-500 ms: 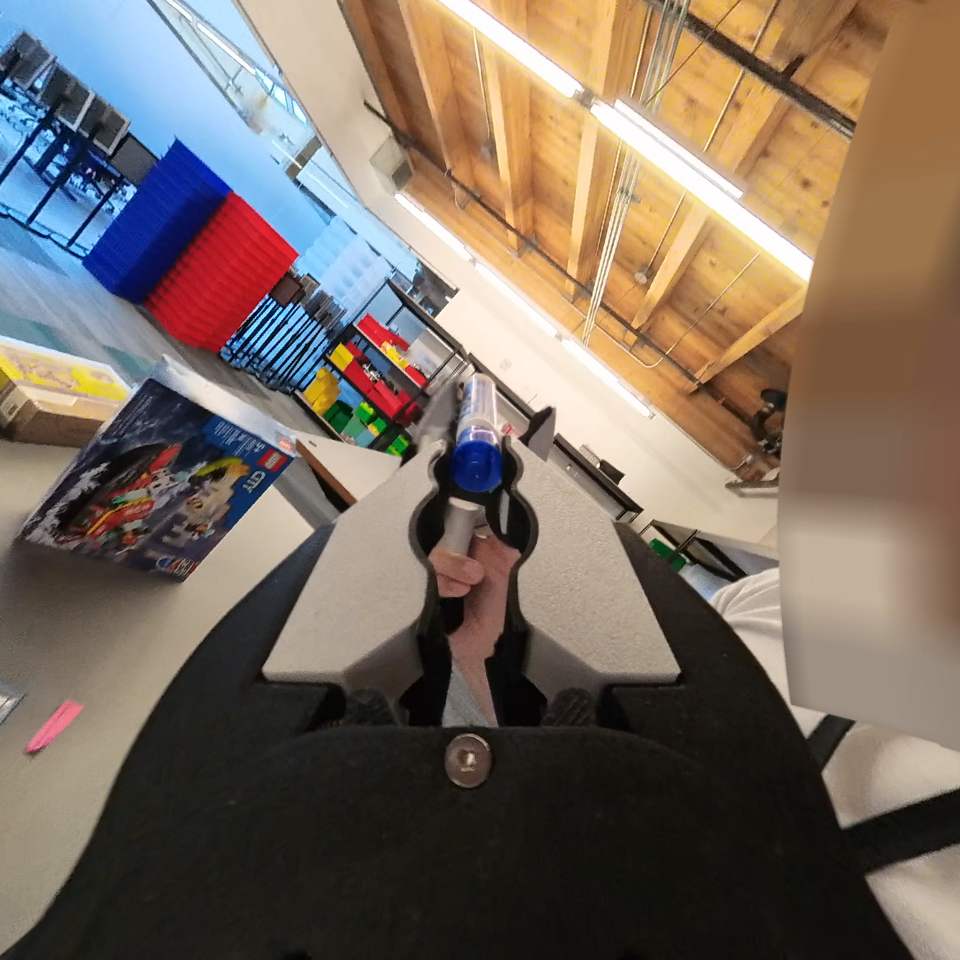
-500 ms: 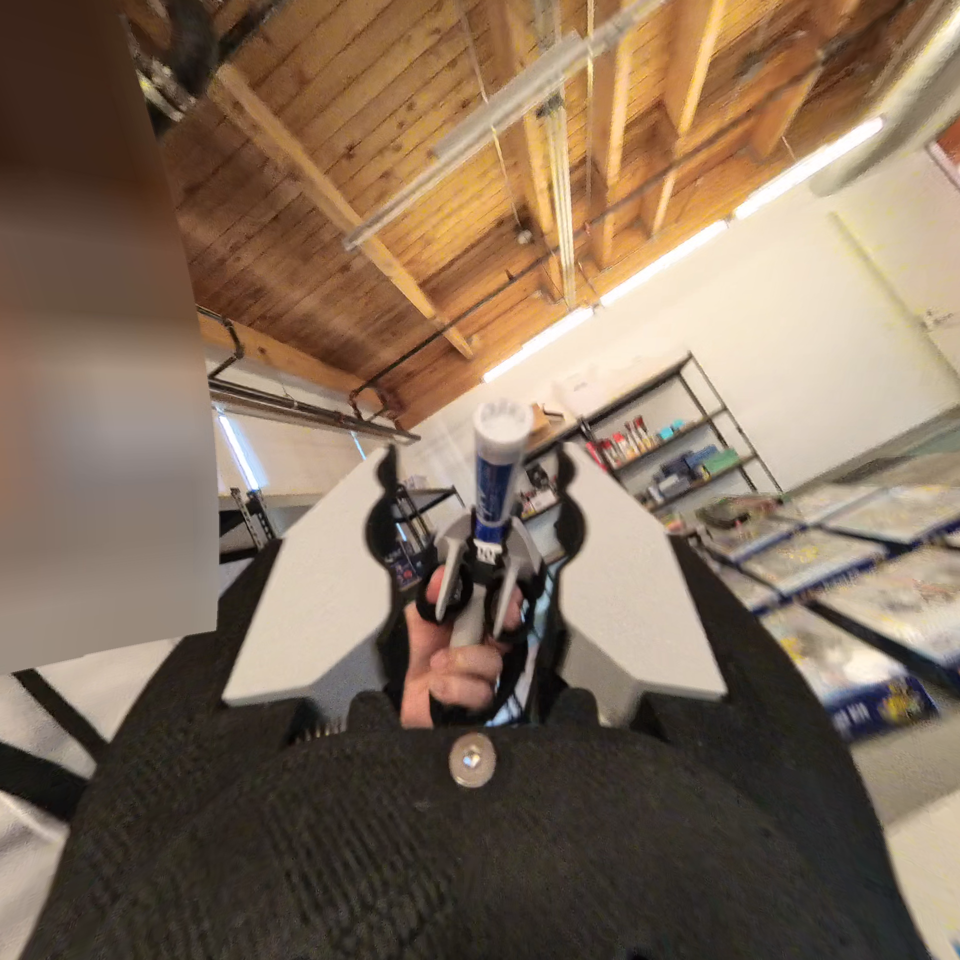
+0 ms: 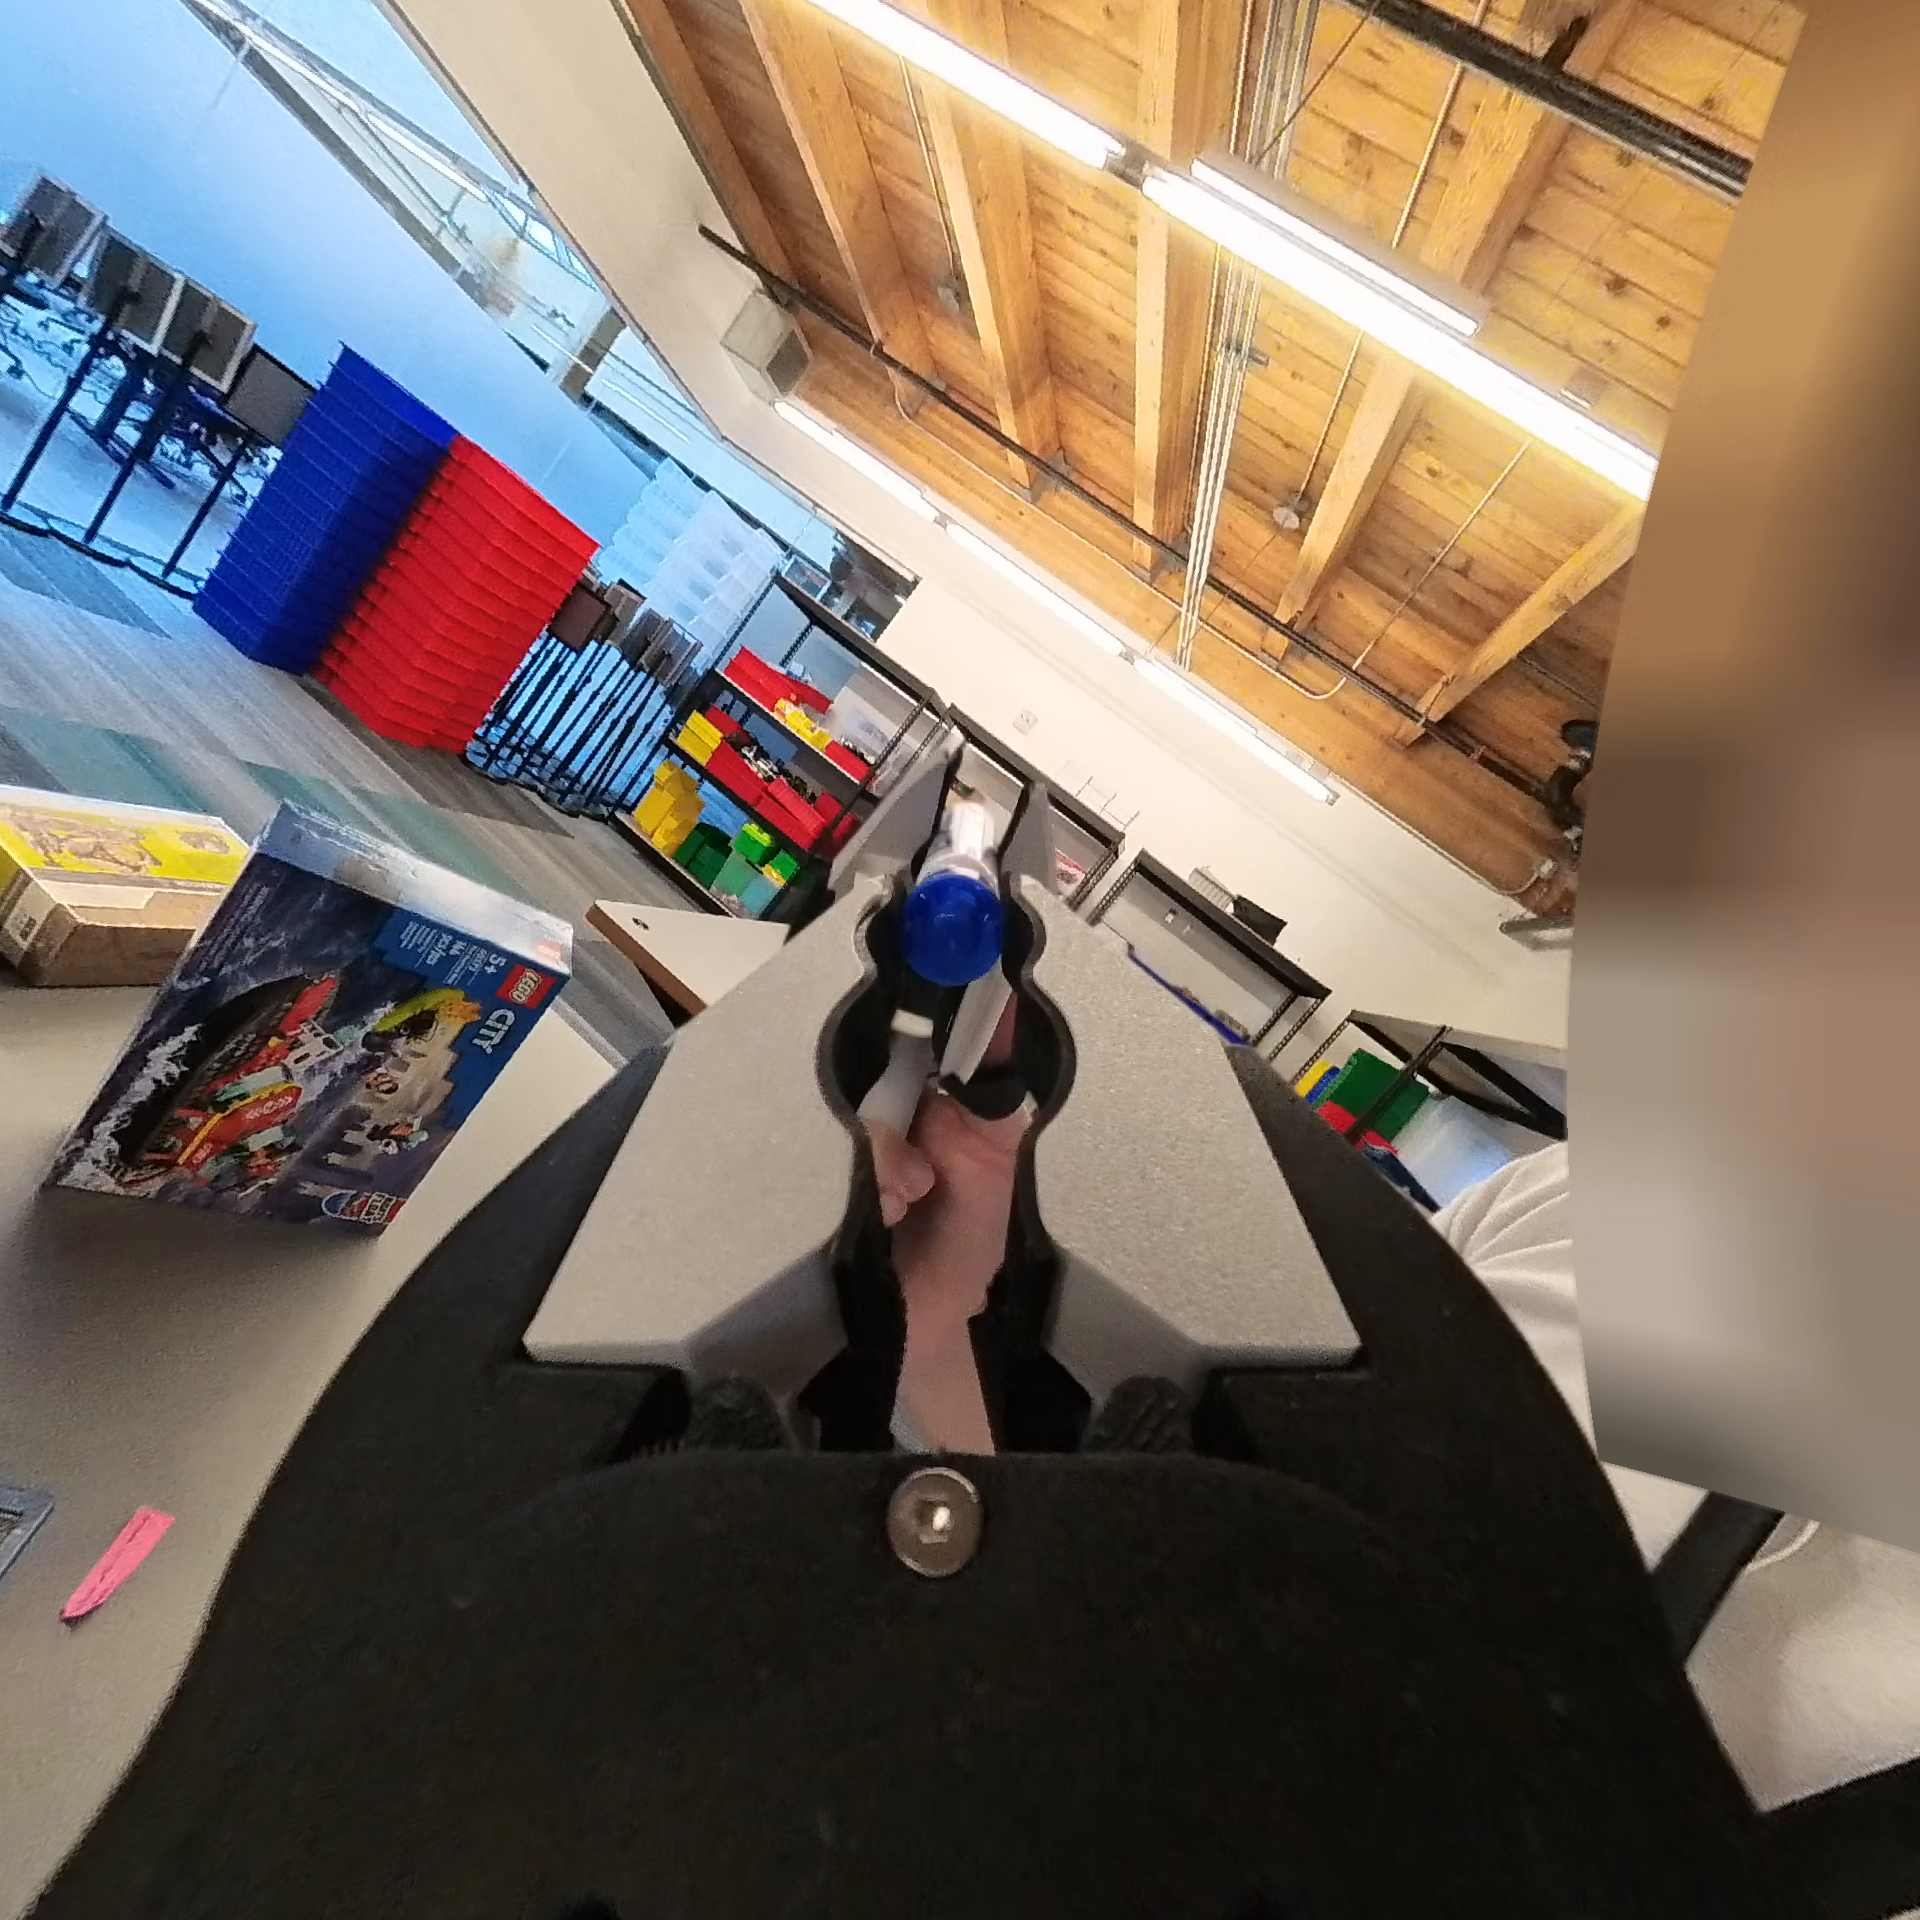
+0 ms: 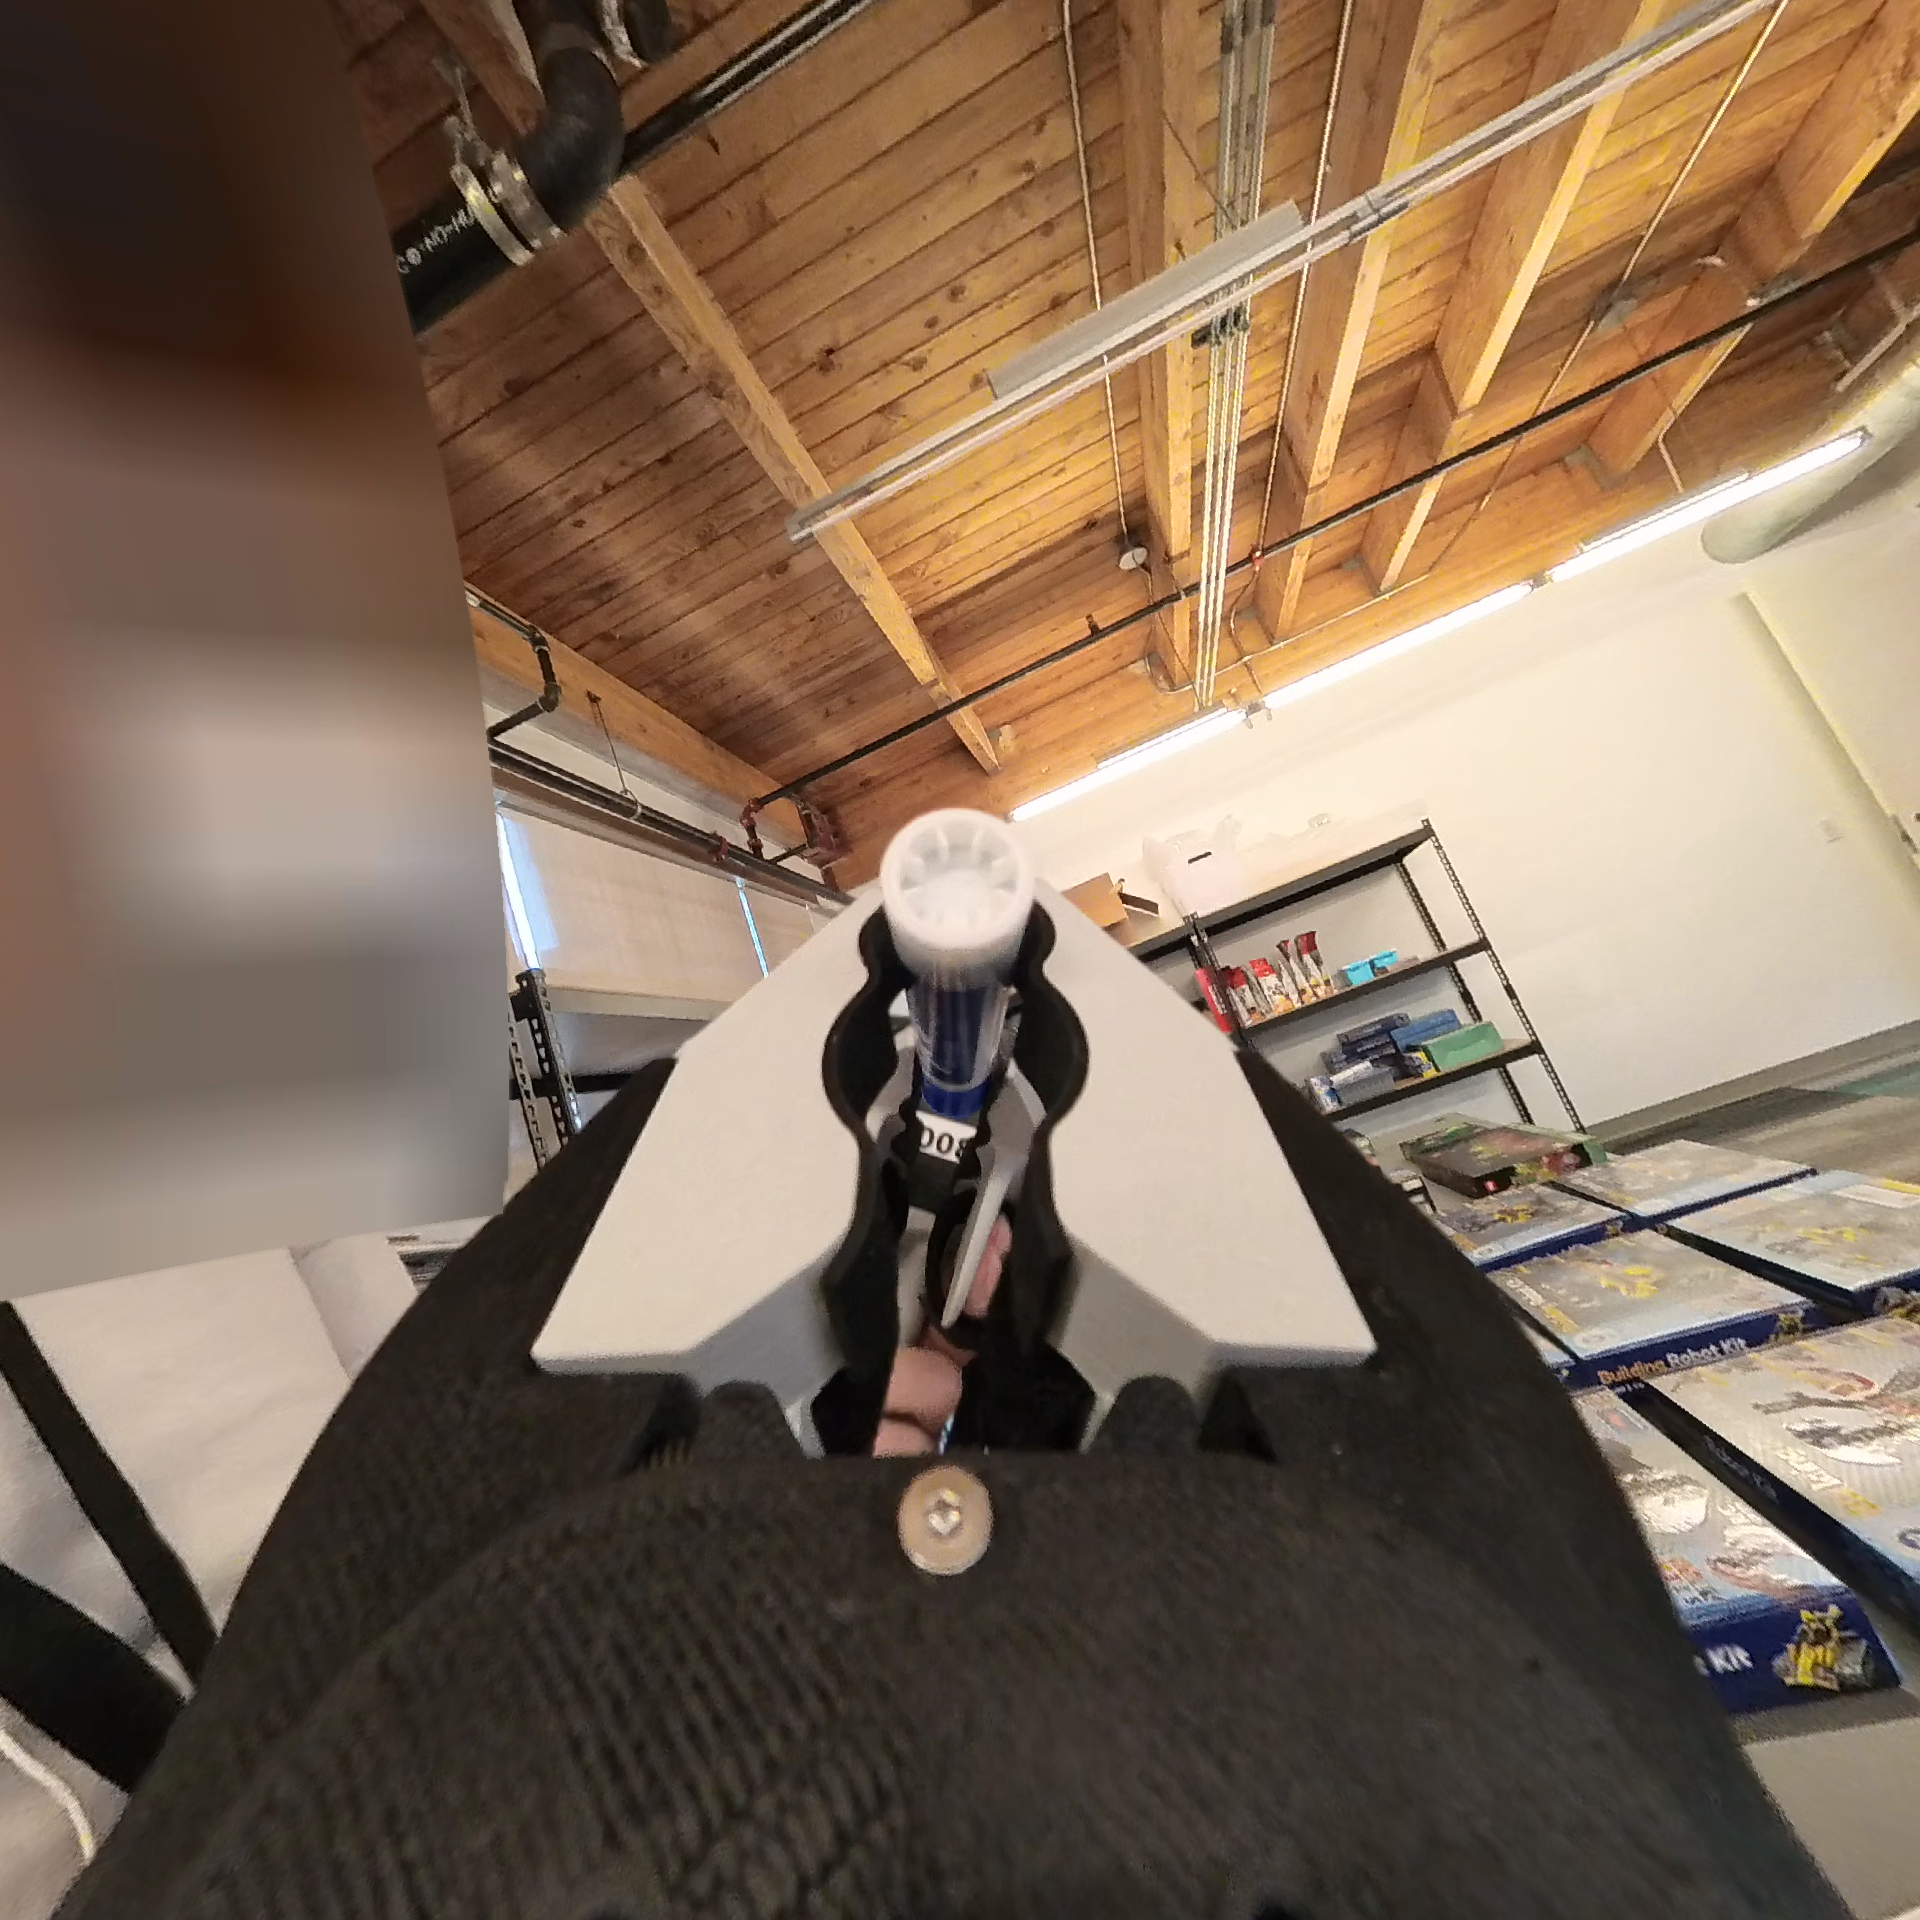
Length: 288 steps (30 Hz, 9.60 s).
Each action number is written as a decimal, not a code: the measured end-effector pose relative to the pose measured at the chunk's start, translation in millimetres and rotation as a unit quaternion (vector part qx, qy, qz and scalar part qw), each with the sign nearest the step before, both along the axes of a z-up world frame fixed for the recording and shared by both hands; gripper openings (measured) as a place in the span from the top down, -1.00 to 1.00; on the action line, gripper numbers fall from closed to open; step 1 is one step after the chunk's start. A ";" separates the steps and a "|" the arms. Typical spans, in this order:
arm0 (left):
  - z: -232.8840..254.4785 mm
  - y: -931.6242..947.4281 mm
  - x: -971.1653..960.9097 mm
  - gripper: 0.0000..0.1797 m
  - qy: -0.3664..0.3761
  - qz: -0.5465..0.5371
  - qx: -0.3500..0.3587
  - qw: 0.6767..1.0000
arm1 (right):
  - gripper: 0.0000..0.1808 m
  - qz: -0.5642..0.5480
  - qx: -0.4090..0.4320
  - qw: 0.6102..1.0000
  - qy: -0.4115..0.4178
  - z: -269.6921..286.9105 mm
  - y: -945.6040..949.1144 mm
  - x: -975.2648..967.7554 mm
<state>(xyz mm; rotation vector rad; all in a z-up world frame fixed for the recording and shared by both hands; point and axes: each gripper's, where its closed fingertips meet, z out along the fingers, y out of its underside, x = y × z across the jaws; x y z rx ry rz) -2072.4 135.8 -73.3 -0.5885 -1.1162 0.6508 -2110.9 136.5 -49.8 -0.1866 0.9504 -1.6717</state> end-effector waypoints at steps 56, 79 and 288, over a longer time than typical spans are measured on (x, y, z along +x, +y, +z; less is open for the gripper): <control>-41.8 -5.4 11.2 0.82 -0.081 -0.089 0.057 0.991 | 0.78 -0.026 -0.015 0.935 0.352 -70.5 13.9 25.8; -36.9 25.6 35.8 0.94 -0.110 -0.118 -0.161 0.974 | 0.81 0.085 0.028 0.968 0.236 -77.0 39.6 23.5; -44.6 1549.2 -1503.9 0.26 0.014 -0.780 -0.002 0.626 | 0.62 -0.699 0.594 -0.276 -0.286 -17.8 2184.3 -1000.6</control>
